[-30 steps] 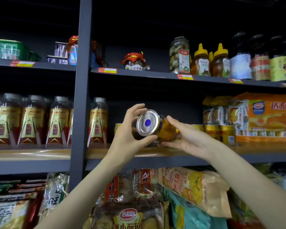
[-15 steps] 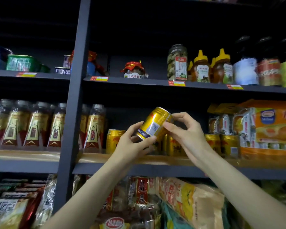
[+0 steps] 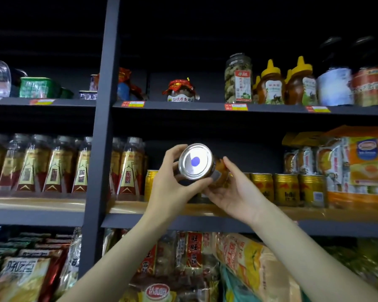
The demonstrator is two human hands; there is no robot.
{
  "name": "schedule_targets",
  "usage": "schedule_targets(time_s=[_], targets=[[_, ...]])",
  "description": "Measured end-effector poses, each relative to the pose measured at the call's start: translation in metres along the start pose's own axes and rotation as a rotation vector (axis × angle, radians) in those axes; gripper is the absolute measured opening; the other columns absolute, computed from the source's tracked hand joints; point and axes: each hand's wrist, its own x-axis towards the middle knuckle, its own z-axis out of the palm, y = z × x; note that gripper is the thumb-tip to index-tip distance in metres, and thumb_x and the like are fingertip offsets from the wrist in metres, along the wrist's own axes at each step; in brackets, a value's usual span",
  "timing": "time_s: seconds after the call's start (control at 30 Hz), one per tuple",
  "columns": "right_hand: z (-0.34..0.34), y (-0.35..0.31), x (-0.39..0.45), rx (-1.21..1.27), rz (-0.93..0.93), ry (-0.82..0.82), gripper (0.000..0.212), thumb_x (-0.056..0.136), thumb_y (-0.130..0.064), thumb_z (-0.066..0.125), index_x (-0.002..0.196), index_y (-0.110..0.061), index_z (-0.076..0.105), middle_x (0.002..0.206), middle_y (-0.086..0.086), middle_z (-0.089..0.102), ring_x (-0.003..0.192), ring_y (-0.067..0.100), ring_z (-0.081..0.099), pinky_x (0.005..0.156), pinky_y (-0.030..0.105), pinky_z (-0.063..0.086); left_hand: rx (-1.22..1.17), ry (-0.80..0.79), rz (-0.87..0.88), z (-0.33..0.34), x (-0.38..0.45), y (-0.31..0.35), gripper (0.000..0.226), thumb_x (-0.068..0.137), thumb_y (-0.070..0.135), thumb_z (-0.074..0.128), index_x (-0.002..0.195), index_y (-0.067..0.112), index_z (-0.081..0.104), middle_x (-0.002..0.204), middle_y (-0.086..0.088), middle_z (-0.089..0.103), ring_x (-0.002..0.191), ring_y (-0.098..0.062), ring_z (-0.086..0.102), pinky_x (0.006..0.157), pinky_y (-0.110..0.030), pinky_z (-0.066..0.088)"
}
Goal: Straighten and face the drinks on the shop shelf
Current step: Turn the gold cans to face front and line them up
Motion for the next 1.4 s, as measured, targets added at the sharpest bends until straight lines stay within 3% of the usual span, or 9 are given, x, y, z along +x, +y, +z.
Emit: schedule_targets(time_s=[0.2, 0.37, 0.47, 0.7, 0.9, 1.0, 1.13, 1.23, 1.4], targets=[[0.007, -0.01, 0.008, -0.146, -0.182, 0.016, 0.033, 0.08, -0.031, 0.068, 0.106, -0.015, 0.056, 0.114, 0.019, 0.061, 0.102, 0.031, 0.061, 0.075, 0.039, 0.053, 0.036, -0.166, 0.005, -0.02, 0.005, -0.015, 0.066, 0.069, 0.014, 0.079, 0.122, 0.028, 0.042, 0.12, 0.022, 0.049, 0.111, 0.011, 0.048, 0.087, -0.007, 0.043], [-0.001, -0.016, 0.004, -1.112, -0.885, 0.012, 0.066, 0.066, -0.013, 0.083, 0.108, -0.04, 0.04, 0.116, -0.017, 0.05, 0.113, 0.004, 0.054, 0.092, 0.02, 0.048, 0.265, -0.166, 0.019, -0.039, 0.006, -0.045, 0.046, 0.08, 0.02, 0.07, 0.12, 0.029, 0.049, 0.12, 0.016, 0.052, 0.113, 0.005, 0.048, 0.087, 0.001, 0.034], [-0.009, -0.011, 0.006, -1.227, -0.974, -0.002, 0.078, 0.064, -0.011, 0.085, 0.113, -0.044, 0.035, 0.116, -0.027, 0.046, 0.119, -0.002, 0.049, 0.096, 0.013, 0.043, 0.317, -0.115, 0.002, -0.044, 0.01, -0.055, 0.037, 0.086, 0.017, 0.064, 0.121, 0.022, 0.052, 0.119, 0.013, 0.052, 0.11, -0.001, 0.047, 0.081, 0.006, 0.031], [-0.01, -0.016, 0.021, -1.194, -0.929, 0.027, 0.054, 0.071, -0.022, 0.081, 0.106, -0.04, 0.044, 0.111, -0.019, 0.055, 0.109, 0.006, 0.057, 0.086, 0.021, 0.052, 0.524, -0.176, 0.065, -0.045, 0.027, -0.077, 0.049, 0.086, 0.02, 0.063, 0.131, 0.019, 0.045, 0.133, 0.002, 0.047, 0.122, -0.006, 0.036, 0.097, -0.016, 0.027], [0.006, -0.012, 0.07, -1.305, -0.584, 0.277, 0.049, 0.075, -0.036, 0.077, 0.111, -0.033, 0.044, 0.116, 0.001, 0.055, 0.104, 0.018, 0.056, 0.07, 0.024, 0.05, 0.703, -0.378, -0.025, -0.055, 0.047, -0.106, 0.045, 0.086, 0.038, 0.061, 0.128, 0.032, 0.045, 0.136, 0.005, 0.042, 0.126, -0.02, 0.04, 0.107, -0.041, 0.034], [0.008, 0.004, 0.092, -1.531, -0.546, 0.326, 0.045, 0.073, -0.045, 0.076, 0.103, -0.026, 0.049, 0.109, -0.001, 0.05, 0.101, 0.017, 0.052, 0.074, 0.026, 0.046, 0.624, -0.357, -0.029, -0.057, 0.047, -0.114, 0.041, 0.084, 0.037, 0.062, 0.12, 0.034, 0.044, 0.112, 0.01, 0.046, 0.109, -0.014, 0.047, 0.096, -0.035, 0.042], [0.006, 0.021, 0.099, -1.721, -0.508, 0.223, 0.044, 0.077, -0.052, 0.069, 0.101, -0.023, 0.046, 0.109, -0.002, 0.038, 0.094, 0.014, 0.048, 0.076, 0.025, 0.042, 0.524, -0.251, -0.043, -0.059, 0.046, -0.124, 0.064, 0.078, 0.036, 0.071, 0.13, 0.027, 0.035, 0.121, 0.012, 0.04, 0.113, -0.007, 0.041, 0.09, -0.02, 0.039], [0.009, 0.006, 0.093, -1.984, -0.437, 0.057, 0.051, 0.077, -0.049, 0.07, 0.113, -0.021, 0.048, 0.128, -0.003, 0.034, 0.112, 0.017, 0.046, 0.093, 0.033, 0.044, 0.455, -0.251, -0.141, -0.061, 0.047, -0.127, 0.074, 0.077, 0.038, 0.071, 0.135, 0.025, 0.028, 0.12, 0.016, 0.038, 0.108, -0.003, 0.045, 0.077, -0.007, 0.039], [0.017, -0.004, 0.099, -2.194, -0.401, 0.039, 0.053, 0.08, -0.043, 0.07, 0.125, -0.023, 0.05, 0.124, 0.0, 0.053, 0.119, 0.02, 0.043, 0.101, 0.036, 0.033, 0.474, -0.285, -0.173, -0.059, 0.047, -0.129, 0.055, 0.078, 0.044, 0.068, 0.12, 0.027, 0.037, 0.105, 0.009, 0.054, 0.091, -0.006, 0.056, 0.066, -0.012, 0.045]])
